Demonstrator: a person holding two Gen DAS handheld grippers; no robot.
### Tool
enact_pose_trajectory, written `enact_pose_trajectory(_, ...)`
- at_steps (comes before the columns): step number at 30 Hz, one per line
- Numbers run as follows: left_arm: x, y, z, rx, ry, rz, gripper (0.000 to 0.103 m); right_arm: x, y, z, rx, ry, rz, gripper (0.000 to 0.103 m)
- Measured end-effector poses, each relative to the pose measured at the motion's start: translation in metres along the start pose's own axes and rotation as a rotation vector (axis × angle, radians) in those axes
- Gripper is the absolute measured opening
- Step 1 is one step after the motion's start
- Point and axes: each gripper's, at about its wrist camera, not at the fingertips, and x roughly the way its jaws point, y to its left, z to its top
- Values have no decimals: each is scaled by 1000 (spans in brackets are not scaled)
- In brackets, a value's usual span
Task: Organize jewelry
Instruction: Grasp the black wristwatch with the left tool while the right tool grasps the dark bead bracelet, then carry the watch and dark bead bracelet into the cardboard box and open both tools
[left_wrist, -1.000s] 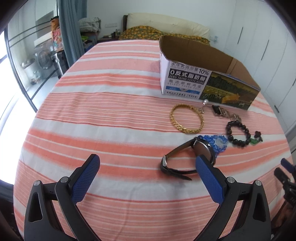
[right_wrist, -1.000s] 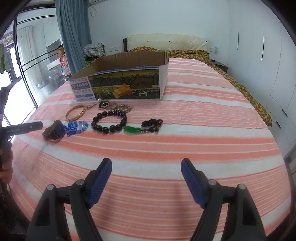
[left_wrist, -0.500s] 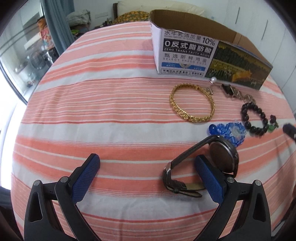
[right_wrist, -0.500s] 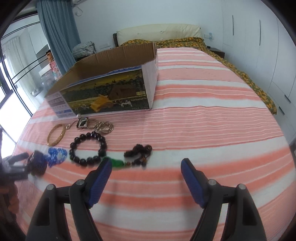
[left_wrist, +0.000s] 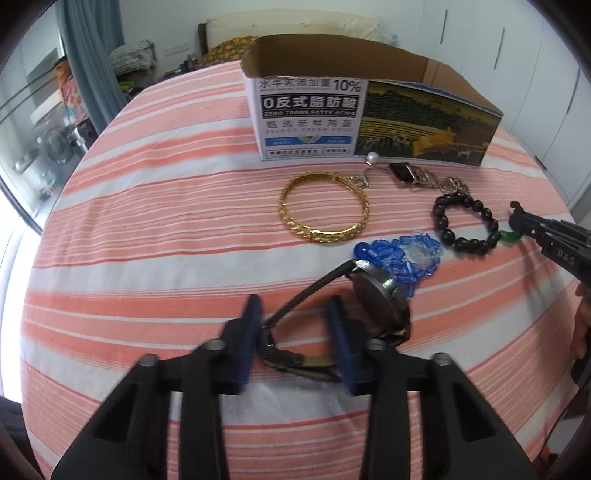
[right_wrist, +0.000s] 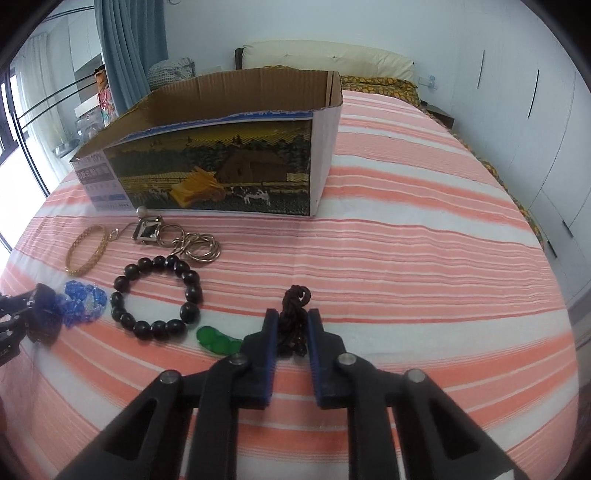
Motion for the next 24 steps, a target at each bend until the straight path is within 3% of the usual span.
enact_pose_trajectory(1,-1,-2,-1,5,-2,-11,16,-3,0,-2,1,-2,7,15)
enact_pose_trajectory(5,-6,-3,-2,1,-1,-31,10,-18,-5,-2,17,-23,38,14)
enact_pose_trajectory(24,-45,5,6,-48,-57,-117,9,-94,-15,19,67,-116,201,14)
